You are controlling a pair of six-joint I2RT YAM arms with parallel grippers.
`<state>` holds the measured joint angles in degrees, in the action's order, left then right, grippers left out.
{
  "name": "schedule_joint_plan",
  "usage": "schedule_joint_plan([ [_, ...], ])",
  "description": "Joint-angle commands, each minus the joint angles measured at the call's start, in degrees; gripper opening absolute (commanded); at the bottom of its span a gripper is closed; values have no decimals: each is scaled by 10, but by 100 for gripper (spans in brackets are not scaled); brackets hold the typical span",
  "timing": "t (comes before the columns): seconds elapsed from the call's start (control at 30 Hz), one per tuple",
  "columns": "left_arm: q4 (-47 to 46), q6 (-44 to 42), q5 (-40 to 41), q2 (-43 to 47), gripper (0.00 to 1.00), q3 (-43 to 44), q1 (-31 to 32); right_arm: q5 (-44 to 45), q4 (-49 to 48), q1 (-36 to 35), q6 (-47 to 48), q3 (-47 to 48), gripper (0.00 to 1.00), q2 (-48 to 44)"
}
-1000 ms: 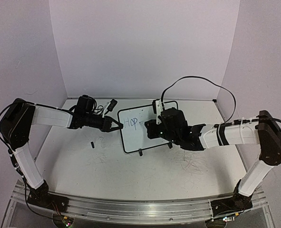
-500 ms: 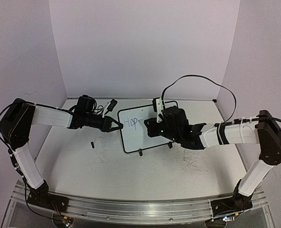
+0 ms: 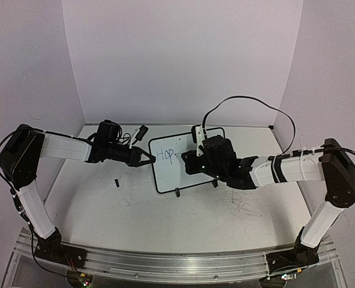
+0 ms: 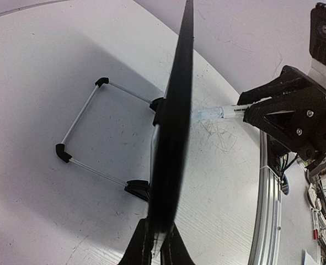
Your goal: Write a sentence on the whiteboard
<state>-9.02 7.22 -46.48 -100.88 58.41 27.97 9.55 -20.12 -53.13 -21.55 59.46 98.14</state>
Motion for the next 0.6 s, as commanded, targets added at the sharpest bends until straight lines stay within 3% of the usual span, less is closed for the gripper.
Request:
schedule_joint_plan([
  [0.0, 16, -5, 9, 25, 0, 8, -5, 35, -11, -2, -10, 17, 0, 1],
  [0.57, 18, -5, 10, 27, 0, 7, -4, 67, -15, -2, -14, 13, 0, -14],
])
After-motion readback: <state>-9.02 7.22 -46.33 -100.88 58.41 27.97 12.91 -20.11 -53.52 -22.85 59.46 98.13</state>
